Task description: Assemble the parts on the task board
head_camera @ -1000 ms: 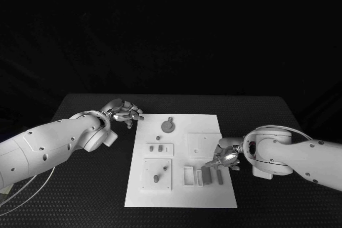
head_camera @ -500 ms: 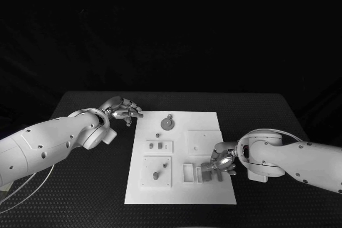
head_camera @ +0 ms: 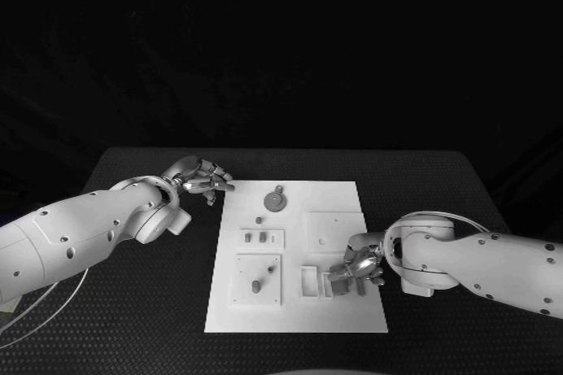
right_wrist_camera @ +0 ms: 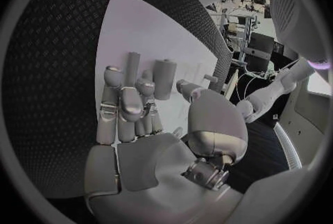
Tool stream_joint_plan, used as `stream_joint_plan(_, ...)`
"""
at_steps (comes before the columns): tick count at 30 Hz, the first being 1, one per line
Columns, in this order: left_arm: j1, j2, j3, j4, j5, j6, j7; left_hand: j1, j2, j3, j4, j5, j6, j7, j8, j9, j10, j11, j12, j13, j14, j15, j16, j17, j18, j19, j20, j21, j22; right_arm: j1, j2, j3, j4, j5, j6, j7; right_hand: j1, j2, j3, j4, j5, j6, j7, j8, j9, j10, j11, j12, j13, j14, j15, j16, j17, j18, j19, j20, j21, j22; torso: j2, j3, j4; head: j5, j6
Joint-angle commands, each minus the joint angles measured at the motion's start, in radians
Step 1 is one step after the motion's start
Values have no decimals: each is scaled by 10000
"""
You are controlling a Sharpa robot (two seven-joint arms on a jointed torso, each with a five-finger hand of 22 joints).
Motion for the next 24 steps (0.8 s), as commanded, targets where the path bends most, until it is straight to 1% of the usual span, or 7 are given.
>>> stream_joint_plan(1,4,8,5,31,18,120,62,-106,17,5,80,-37,-9,70,58,-14,-150,92,58,16,79,-1,-60,11,798,58,5,-60,17,-69,87,-30,-41,-427,26,-32,35,-58,25,70,-53,-26,68,-78,-10,58,25,43,11,-15,-78,47,12,259,-31,-21,45,232,3,-1,7,13,-7)
stream_joint_plan(6,4,-3,5,40,18,125,60,-114,16,3,86,-37,-12,70,58,-16,-152,92,59,16,78,-1,-60,12,799,58,5,-62,19,-83,153,-35,-59,-524,26,-33,239,12,-3,-14,-52,-32,78,-119,8,62,36,37,23,-15,-67,57,8,259,-47,-28,90,234,-5,-8,4,14,-36)
stream_joint_plan(11,4,-5,5,41,18,118,61,-118,16,2,90,-37,-13,70,58,-17,-153,92,61,16,78,-1,-61,12,799,58,4,-64,21,-85,153,-38,-62,-591,-56,-30,525,387,-256,-337,-39,5,86,-174,44,61,40,31,49,-23,-55,76,2,259,-104,-10,159,233,-6,-7,1,18,-38)
stream_joint_plan(14,4,-5,5,44,18,117,63,-119,16,2,91,-37,-14,70,59,-17,-154,91,62,16,78,-2,-60,12,800,58,4,-65,22,-85,136,-40,-30,-614,-95,-27,802,700,-418,-756,-48,72,69,-182,78,83,29,48,75,-25,-69,100,4,259,-139,-14,204,233,-8,-8,0,17,-42)
stream_joint_plan(18,4,-9,5,41,18,116,59,-120,17,3,93,-37,-15,70,59,-18,-154,91,63,16,79,-2,-60,13,801,59,3,-66,23,-85,101,-40,30,-614,-241,4,1072,1268,-675,-1623,-44,184,47,-213,124,132,-1,73,112,-49,-90,128,0,259,-209,4,259,225,-5,-3,0,18,-43)
stream_joint_plan(22,4,-15,5,40,18,112,56,-119,18,4,95,-37,-15,69,60,-18,-154,91,64,16,79,-3,-60,13,802,59,2,-67,25,-84,26,-39,134,-637,-538,70,1082,1805,-710,-2355,-42,292,21,-245,152,167,-4,70,126,-65,-103,139,-15,259,-254,29,281,217,-5,-1,0,20,-44)
stream_joint_plan(24,4,-19,5,44,18,117,54,-119,18,5,95,-37,-15,69,61,-18,-155,90,65,16,78,-3,-60,14,802,59,2,-68,25,-82,-80,-37,247,-570,-631,81,774,2033,-740,-2826,-57,368,16,-288,162,192,-24,56,129,-75,-101,141,-36,259,-276,66,287,207,-8,-3,-3,21,-42)
